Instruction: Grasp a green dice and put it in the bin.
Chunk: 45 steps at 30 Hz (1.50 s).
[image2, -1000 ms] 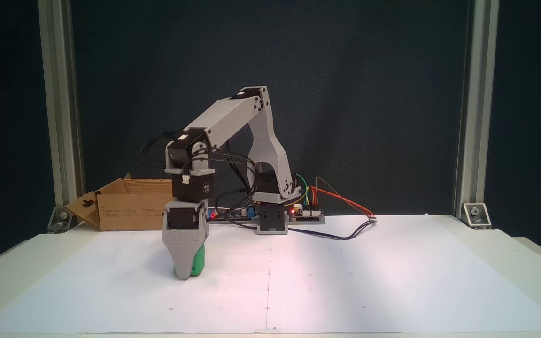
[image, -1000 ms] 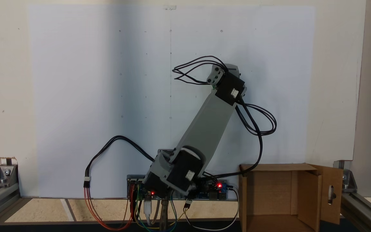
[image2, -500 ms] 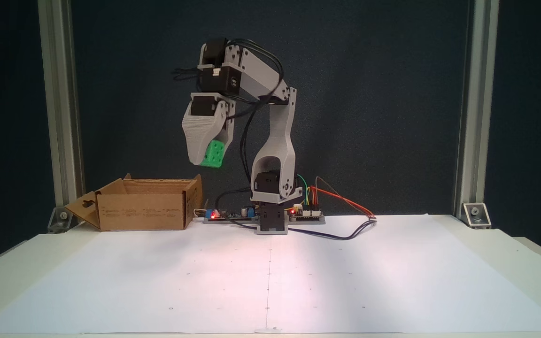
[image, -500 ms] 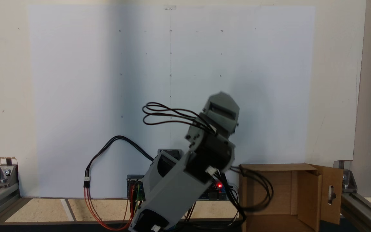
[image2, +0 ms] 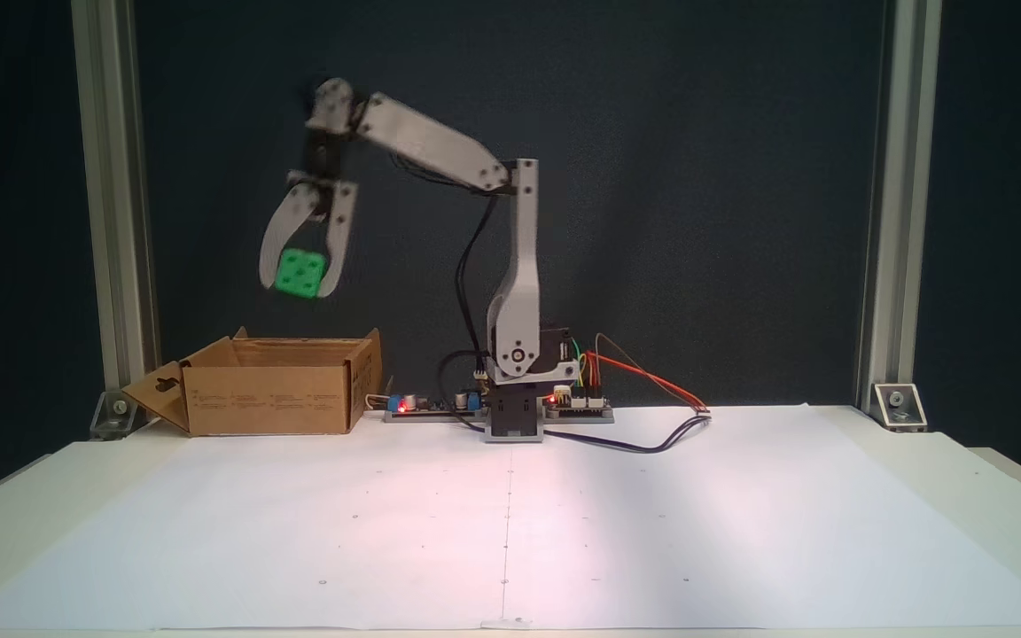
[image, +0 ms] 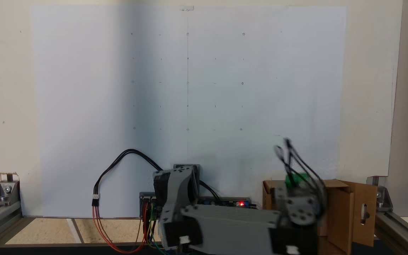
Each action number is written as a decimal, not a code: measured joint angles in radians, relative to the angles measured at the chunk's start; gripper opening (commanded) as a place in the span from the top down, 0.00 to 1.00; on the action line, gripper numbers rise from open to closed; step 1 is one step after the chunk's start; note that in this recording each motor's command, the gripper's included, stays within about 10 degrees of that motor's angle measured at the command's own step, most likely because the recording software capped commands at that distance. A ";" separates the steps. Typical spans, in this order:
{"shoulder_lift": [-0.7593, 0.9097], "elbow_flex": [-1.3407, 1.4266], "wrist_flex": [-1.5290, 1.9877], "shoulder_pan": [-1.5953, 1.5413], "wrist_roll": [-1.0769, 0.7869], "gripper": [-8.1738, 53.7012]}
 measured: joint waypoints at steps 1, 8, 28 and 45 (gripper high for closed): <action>-0.025 0.000 -0.017 0.051 -0.002 0.68; -0.158 0.000 -0.098 0.316 -0.057 0.68; -0.391 0.041 -0.235 0.364 -0.235 0.21; 0.014 0.043 -0.798 -0.167 0.178 0.15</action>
